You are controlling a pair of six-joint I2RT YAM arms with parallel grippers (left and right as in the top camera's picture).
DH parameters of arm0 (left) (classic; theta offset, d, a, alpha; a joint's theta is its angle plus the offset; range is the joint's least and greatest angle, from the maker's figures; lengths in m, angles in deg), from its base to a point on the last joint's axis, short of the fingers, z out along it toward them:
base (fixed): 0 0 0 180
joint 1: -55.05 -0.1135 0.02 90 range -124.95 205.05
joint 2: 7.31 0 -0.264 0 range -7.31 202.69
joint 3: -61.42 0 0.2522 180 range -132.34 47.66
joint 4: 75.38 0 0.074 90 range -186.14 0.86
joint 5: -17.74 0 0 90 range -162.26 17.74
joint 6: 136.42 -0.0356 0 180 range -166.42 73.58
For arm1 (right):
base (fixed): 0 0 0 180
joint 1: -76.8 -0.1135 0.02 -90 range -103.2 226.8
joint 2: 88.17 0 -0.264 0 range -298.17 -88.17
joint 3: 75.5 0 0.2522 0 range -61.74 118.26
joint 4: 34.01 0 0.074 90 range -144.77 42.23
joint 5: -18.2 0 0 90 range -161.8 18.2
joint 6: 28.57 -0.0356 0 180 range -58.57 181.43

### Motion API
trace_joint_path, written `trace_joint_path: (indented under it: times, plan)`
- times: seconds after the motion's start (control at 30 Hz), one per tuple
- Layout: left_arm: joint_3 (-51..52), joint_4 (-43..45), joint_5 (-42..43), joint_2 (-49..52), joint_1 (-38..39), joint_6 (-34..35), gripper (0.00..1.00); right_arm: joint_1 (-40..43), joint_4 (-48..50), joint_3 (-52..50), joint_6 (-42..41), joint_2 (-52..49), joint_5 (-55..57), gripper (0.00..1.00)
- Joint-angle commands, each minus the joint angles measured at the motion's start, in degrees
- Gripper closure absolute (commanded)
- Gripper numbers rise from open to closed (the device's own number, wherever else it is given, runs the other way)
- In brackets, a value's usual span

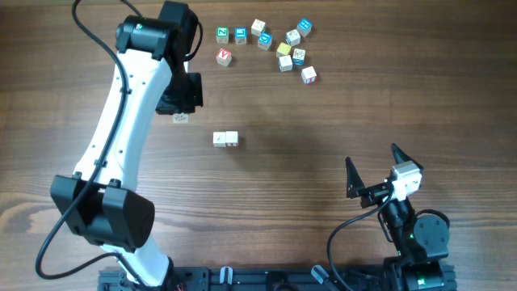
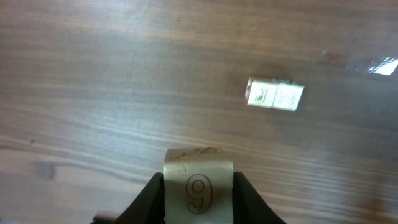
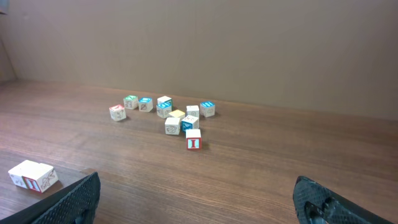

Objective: Form a horizontal line

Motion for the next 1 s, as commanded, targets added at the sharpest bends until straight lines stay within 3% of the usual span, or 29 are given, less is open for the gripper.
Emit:
trace_joint_path:
  times: [0.0,0.17,0.3,0.47,0.6,0.7,0.97]
  plan:
    - [0.28,-1.77,-1.64,-4.7,-0.5,1.4,0.8,0.26,0.13,-0.04,0.57,0.24,-0.76,0.0]
    - [10.86,3.34,-1.84,-13.84,-0.5,4.81,0.8,0.26,0.13,-0.04,0.55,0.24,-0.76,0.0]
    - [27.21,17.14,-1.84,-19.26,-0.5,8.17,0.8,0.26,0.13,-0.04,0.57,0.24,-0.74,0.0]
    - [39.19,32.72,-1.6,-19.1,-1.16,8.92,0.79,0.26,0.13,-0.04,0.55,0.24,-0.76,0.0]
    - [44.54,40.65,-0.48,-18.99,-4.44,8.83,0.79,0.26,0.13,-0.04,0.55,0.24,-0.76,0.0]
    - [48.37,47.19,5.09,-18.71,-5.33,8.22,0.8,0.26,0.13,-0.04,0.55,0.24,-0.76,0.0]
    - [51.76,54.07,6.05,-14.45,-5.33,3.8,0.8,0.26,0.13,-0.04,0.55,0.24,-0.76,0.0]
